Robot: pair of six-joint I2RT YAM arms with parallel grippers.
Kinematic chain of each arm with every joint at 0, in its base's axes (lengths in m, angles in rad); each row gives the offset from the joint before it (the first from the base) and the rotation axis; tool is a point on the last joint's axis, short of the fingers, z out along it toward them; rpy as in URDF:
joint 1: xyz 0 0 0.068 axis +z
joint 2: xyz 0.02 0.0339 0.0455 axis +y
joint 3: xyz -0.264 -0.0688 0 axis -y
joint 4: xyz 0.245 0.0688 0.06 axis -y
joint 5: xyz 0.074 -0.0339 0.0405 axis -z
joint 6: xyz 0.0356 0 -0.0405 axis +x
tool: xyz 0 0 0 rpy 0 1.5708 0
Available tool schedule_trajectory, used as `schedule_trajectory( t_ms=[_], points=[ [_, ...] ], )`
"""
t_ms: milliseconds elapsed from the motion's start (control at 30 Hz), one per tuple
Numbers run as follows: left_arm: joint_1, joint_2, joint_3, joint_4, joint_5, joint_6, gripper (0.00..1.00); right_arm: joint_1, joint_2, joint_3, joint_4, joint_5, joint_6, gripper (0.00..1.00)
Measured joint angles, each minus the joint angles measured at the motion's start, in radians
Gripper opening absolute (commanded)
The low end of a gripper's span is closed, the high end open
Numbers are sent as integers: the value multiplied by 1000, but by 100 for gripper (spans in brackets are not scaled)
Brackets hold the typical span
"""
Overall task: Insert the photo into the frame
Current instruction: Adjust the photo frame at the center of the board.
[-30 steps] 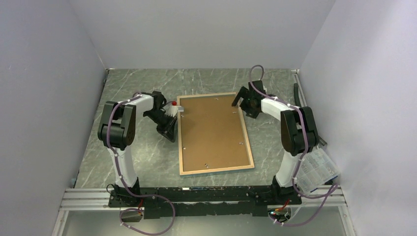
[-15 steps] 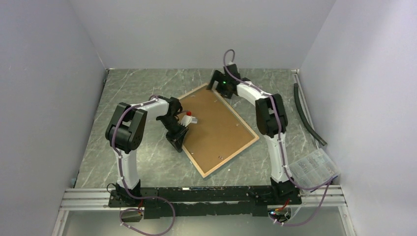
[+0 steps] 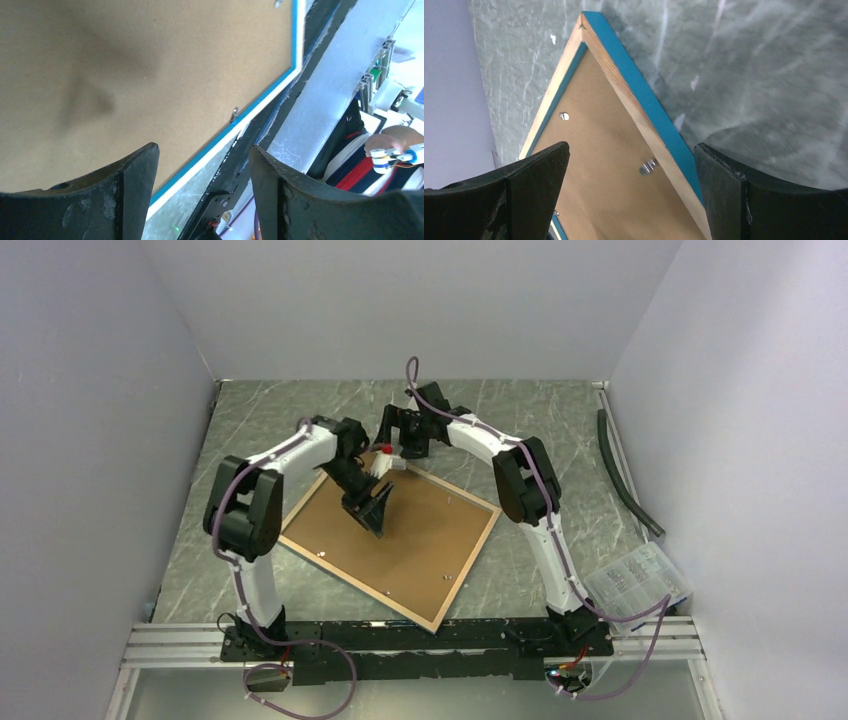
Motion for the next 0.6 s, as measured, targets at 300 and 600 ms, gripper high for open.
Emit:
schedule_trajectory(
  t_ms=[300, 600],
  points=[
    [329, -71, 340, -131, 41, 79, 61, -135, -279, -253, -31, 106, -10, 100],
    [658, 125, 331, 48, -129, 13, 35, -203, -774, -782, -71, 284, 86, 100]
  ],
)
